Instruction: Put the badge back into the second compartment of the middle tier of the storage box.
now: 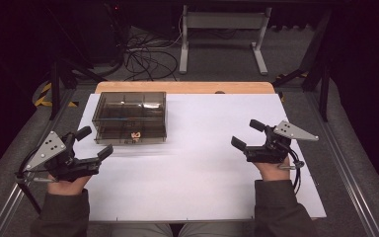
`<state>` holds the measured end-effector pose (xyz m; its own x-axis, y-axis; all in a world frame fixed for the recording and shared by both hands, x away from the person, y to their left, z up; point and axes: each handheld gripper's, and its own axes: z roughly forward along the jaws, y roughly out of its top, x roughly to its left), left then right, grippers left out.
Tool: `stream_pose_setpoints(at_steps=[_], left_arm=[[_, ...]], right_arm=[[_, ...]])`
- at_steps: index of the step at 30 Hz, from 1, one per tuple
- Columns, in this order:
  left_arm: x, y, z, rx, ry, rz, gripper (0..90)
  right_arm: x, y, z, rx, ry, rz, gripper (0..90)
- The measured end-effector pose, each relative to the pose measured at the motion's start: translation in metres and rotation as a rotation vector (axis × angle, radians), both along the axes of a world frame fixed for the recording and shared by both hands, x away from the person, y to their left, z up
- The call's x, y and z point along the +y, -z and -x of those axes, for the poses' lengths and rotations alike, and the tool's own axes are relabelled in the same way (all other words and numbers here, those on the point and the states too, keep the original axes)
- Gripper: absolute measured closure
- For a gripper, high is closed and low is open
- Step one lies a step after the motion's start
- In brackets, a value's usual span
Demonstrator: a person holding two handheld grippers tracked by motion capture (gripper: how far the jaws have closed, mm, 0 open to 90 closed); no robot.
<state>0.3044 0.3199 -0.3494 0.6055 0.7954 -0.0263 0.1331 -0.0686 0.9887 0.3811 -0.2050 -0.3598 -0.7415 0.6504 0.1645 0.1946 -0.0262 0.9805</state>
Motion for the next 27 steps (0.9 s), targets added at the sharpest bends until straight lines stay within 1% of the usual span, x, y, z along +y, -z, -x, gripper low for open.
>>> stream_pose_setpoints(at_steps=[4, 10, 16, 20, 27], left_arm=[[0.0, 0.0, 0.0, -0.002, -0.002, 0.001, 7.6], [0.001, -0.001, 0.001, -0.005, -0.004, 0.002, 7.6], [0.004, 0.0, 0.002, 0.0, -0.01, 0.002, 7.6], [0.005, 0.002, 0.0, 0.002, -0.012, 0.002, 7.5], [0.005, 0.002, 0.0, 0.0, -0.013, 0.001, 7.5]], right_arm=[[-0.005, 0.001, 0.003, 0.002, 0.007, -0.006, 0.2], [-0.012, -0.001, 0.007, -0.017, 0.016, -0.02, 0.1], [-0.021, -0.003, 0.011, -0.026, 0.039, -0.026, 0.0], [-0.027, -0.004, 0.012, -0.025, 0.053, -0.038, 0.0], [-0.031, -0.004, 0.013, -0.025, 0.054, -0.04, 0.0]])
